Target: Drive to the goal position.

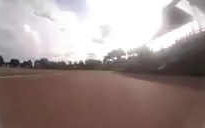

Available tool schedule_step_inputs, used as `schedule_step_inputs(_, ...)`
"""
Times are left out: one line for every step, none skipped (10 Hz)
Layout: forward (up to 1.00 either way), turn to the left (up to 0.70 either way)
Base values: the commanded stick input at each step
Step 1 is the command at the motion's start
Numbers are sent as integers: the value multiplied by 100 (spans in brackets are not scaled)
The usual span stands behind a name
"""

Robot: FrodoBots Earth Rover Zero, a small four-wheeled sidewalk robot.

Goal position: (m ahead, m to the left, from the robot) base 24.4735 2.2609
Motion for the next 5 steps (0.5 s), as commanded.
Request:
schedule_step_inputs(70,0)
schedule_step_inputs(70,0)
schedule_step_inputs(70,0)
schedule_step_inputs(70,0)
schedule_step_inputs(70,0)
